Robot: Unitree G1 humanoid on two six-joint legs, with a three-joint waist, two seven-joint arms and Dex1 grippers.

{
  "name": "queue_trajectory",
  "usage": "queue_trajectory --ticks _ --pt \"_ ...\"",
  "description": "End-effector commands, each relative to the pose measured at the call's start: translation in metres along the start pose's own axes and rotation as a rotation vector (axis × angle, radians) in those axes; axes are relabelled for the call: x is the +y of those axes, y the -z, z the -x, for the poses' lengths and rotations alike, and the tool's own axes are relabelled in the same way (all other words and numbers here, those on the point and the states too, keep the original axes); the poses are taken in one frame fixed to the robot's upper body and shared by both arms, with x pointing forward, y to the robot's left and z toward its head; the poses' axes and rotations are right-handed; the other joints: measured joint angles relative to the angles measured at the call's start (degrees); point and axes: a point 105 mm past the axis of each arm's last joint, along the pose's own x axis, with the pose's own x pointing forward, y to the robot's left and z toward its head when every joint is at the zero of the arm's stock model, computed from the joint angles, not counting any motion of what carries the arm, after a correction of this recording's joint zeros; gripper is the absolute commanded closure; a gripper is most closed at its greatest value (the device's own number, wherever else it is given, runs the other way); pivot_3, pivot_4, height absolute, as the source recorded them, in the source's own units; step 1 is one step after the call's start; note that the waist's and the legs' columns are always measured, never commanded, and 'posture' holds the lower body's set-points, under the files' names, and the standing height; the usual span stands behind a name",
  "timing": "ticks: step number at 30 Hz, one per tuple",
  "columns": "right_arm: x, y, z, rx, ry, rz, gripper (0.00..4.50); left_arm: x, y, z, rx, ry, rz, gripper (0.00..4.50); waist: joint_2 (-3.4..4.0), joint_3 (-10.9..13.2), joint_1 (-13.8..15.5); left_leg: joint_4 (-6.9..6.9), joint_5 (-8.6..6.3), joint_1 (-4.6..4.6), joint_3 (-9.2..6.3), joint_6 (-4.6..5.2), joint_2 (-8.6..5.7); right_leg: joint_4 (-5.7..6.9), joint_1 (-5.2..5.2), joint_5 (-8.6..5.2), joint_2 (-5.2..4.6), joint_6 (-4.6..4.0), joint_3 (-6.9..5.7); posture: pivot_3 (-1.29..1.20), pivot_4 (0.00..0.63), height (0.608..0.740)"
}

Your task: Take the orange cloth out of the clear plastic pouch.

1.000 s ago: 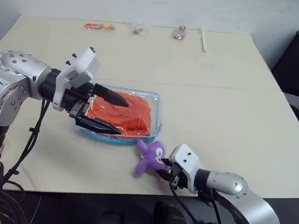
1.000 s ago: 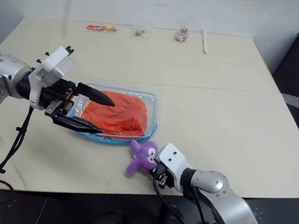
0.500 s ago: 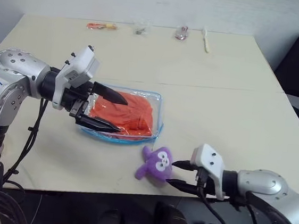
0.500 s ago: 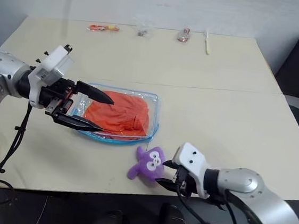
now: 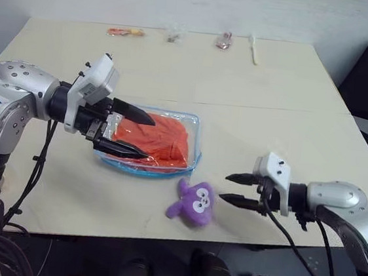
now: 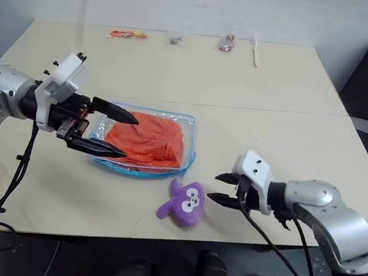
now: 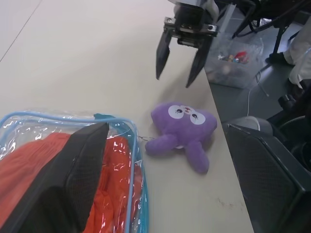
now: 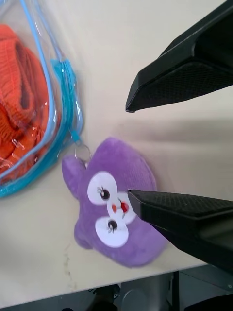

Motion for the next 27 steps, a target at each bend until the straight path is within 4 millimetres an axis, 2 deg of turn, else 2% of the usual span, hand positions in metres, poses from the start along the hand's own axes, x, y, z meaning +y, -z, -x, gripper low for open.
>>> queue_trajectory --ticks 1,9,12,17,18,23,27 --pt "0.000 0.002 -0.016 -0.012 -0.067 -0.003 1.89 0.000 -0.013 0.003 -0.010 -0.024 -0.061 0.40 0.00 0.00 -0.12 0.01 0.00 0.00 0.00 0.00 0.00 0.00 0.00 0.00 0.00 0.00 0.00 0.00 0.150 0.740" --pt "0.007 0.013 -0.039 0.014 -0.210 -0.098 1.89 -0.004 -0.013 0.002 -0.010 -0.023 -0.061 0.40 0.01 0.01 -0.10 0.04 0.00 -0.04 -0.02 0.00 0.00 0.00 0.00 0.00 -0.01 0.00 -0.03 0.00 0.150 0.740" --pt "0.009 0.014 -0.043 0.011 -0.228 -0.116 2.53 -0.006 -0.012 0.001 -0.009 -0.019 -0.061 0.40 0.01 0.01 -0.15 0.04 0.00 -0.04 -0.03 0.00 0.01 0.00 -0.01 0.00 -0.01 0.00 -0.03 0.00 0.150 0.740" --pt "0.020 0.003 -0.042 -0.040 -0.238 -0.192 4.27 -0.007 -0.011 0.002 -0.010 -0.026 -0.059 0.40 0.01 0.01 -0.11 0.04 0.00 -0.04 -0.05 0.00 0.01 0.01 0.00 0.00 -0.02 0.00 -0.04 0.00 0.150 0.740" --pt "0.025 0.001 -0.043 -0.053 -0.244 -0.216 4.49 -0.007 -0.010 0.002 -0.009 -0.027 -0.058 0.40 0.01 0.00 -0.11 0.04 0.00 -0.04 -0.06 0.00 0.02 0.02 0.00 0.00 -0.02 0.00 -0.04 0.00 0.150 0.740" --pt "0.044 -0.004 -0.052 -0.097 -0.246 -0.336 4.49 -0.007 -0.010 0.001 -0.013 -0.026 -0.058 0.40 0.00 0.00 -0.08 0.06 0.00 -0.07 -0.06 0.00 0.00 0.02 -0.01 0.00 -0.04 0.00 -0.04 0.00 0.150 0.740" --pt "0.050 -0.004 -0.073 -0.118 -0.160 -0.428 4.49 -0.007 -0.010 0.000 -0.012 -0.014 -0.058 0.40 0.01 0.00 -0.16 0.05 0.00 -0.05 -0.06 0.00 0.00 0.04 -0.01 0.00 -0.03 0.00 -0.05 0.00 0.150 0.740"
